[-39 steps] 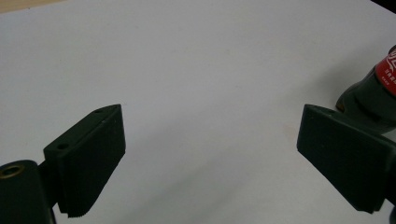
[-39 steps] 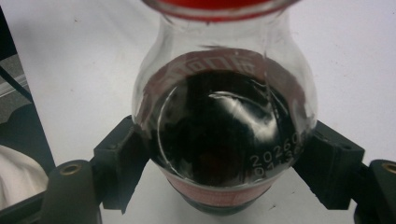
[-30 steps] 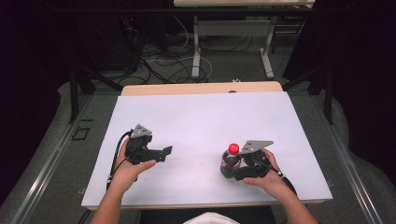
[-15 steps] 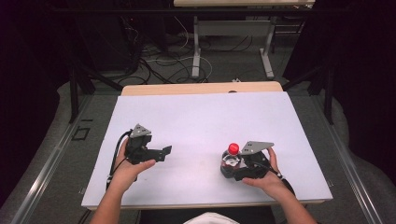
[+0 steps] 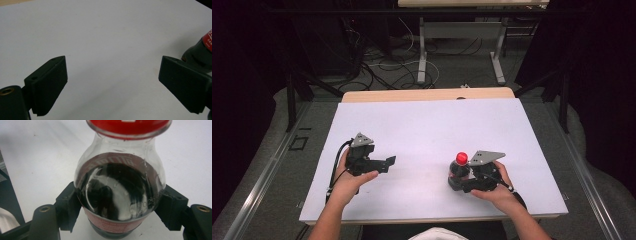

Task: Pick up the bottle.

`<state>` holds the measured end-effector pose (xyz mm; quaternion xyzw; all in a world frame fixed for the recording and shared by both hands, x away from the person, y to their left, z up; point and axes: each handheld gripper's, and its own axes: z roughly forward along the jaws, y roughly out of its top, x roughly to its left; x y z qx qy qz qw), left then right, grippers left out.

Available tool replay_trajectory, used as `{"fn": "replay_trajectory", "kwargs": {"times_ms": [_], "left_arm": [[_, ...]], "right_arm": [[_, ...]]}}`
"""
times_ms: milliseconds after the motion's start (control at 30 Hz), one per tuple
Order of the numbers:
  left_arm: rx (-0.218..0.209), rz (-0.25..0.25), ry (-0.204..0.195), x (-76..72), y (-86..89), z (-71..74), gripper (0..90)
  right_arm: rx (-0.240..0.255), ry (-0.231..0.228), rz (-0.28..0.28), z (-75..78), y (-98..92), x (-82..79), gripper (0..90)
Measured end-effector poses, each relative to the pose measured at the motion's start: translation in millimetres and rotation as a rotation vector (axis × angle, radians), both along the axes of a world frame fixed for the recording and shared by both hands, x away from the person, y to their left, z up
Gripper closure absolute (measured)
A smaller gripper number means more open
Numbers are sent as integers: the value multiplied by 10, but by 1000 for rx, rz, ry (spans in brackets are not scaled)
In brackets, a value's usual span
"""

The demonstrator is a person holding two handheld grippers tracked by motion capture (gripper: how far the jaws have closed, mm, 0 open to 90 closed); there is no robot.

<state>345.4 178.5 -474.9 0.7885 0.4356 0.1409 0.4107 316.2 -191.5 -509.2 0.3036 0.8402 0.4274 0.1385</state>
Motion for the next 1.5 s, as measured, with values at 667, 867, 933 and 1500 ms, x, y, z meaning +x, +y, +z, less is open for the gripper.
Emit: {"fn": "replay_trajectory", "kwargs": {"times_ms": [667, 867, 933, 1500], "left_arm": [[1, 9, -5, 6, 41, 14, 89], [-22, 17, -7, 3, 43, 39, 87], [-28, 7, -13, -4, 37, 54, 86], [-48, -100, -64, -11, -196, 371, 198]], "right_arm": [[-46, -22, 0, 218, 272, 309, 293], [-36, -17, 5, 235, 365, 419, 294], [-36, -17, 15, 240, 397, 449, 294], [-24, -21, 112, 267, 589, 565, 294]]}}
